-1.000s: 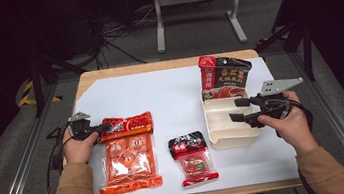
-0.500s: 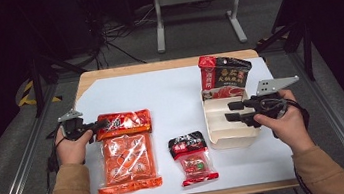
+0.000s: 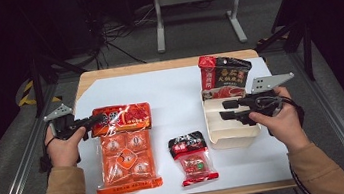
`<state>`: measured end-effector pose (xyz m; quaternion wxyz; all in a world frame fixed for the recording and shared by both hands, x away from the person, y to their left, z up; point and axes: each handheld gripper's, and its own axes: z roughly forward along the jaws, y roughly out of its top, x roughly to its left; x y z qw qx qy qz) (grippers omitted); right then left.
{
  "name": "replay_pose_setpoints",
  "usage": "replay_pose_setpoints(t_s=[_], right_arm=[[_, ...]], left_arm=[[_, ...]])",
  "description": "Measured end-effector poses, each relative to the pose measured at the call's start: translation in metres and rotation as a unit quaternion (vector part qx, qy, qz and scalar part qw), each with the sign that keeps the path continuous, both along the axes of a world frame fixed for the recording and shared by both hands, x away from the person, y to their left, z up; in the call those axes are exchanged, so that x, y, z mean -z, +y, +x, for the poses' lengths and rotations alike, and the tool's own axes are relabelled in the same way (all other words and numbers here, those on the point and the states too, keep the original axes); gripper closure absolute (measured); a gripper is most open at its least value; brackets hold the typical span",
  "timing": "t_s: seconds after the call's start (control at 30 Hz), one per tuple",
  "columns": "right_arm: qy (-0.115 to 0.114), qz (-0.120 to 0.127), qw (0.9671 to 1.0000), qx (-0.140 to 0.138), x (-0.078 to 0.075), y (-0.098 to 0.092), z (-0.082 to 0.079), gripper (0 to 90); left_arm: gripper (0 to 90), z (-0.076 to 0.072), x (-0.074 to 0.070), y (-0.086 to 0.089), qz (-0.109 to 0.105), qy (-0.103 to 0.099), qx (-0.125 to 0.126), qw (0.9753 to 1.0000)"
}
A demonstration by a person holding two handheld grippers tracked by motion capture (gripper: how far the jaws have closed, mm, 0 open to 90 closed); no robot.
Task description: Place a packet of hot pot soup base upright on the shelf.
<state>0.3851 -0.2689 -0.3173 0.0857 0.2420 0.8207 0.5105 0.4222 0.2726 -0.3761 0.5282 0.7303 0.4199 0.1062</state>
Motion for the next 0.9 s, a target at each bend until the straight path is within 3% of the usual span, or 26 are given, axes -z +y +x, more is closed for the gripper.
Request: replay_pose_setpoints(t_s=[0.23,0.47,0.67,0.9], right_arm=[[0.000,0.008,0.9999,-0.008,-0.006,0.006,-0.003,56.9],[-0.009,0.008,0.9998,-0.016,-0.012,0.013,-0.006,57.9],[-0.010,0.010,0.9997,-0.018,-0.014,0.014,-0.007,59.2],[-0.004,0.020,0.9996,-0.021,-0.013,0.015,-0.008,57.8]], left_arm=[[90.0,-0.013,-0.022,-0.011,-0.010,-0.033,0.014,0.9993],[90.0,-0.031,-0.047,-0.024,-0.009,-0.074,0.037,0.9966],[90.0,-0.042,-0.061,-0.032,0.006,-0.093,0.051,0.9943],[90.0,-0.054,-0.074,-0.040,-0.002,-0.108,0.071,0.9916]])
